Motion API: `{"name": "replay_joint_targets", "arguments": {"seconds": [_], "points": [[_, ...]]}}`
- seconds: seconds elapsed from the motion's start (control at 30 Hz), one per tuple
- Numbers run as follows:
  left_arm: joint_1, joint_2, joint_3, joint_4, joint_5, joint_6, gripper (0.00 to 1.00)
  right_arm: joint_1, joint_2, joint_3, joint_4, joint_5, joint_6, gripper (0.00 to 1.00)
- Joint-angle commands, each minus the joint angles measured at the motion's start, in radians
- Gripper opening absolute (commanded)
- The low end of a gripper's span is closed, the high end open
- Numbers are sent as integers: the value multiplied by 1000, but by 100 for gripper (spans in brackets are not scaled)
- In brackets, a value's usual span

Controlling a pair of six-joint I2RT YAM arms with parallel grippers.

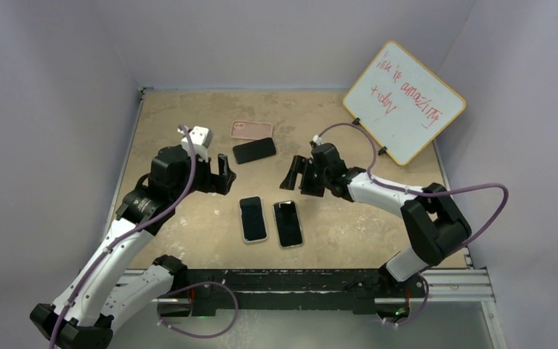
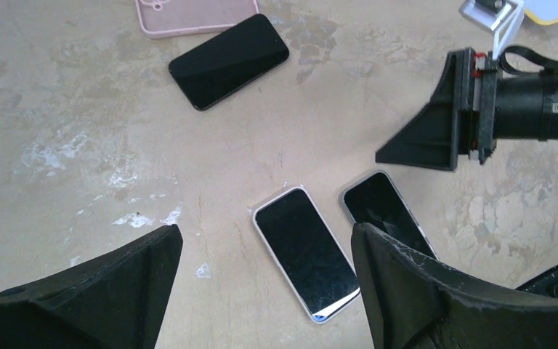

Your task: Put the phone into the phone case

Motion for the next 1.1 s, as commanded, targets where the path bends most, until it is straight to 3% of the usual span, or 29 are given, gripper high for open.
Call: {"name": "replay_joint_targets", "arguments": {"seconds": [0.0, 0.13, 0.33, 0.5, 0.63, 0.83, 0.93, 1.07], "points": [[7, -69, -3, 17, -71, 13, 90, -8, 75, 186, -29, 174, -60, 83], [7, -95, -2, 17, -85, 11, 90, -18, 203, 345, -28, 330, -92, 79], [7, -105, -1, 15, -88, 12, 90, -34, 409, 591, 14, 390, -108, 63], [7, -112, -2, 15, -87, 10, 90, -53, 572, 789, 2, 387, -131, 56], [7, -111, -3, 17, -82, 10, 90, -59, 690, 945, -11, 343, -173, 54], [7, -115, -3, 15, -73, 10, 90, -73, 811, 1189, -117, 287, -461, 54], [7, -118, -4, 20, -68, 10, 90, -106, 838, 1225, -90, 177, -548, 56], [7, -103, -2, 21, -65, 11, 90, -141, 926, 1369, -185, 87, -639, 56]]}}
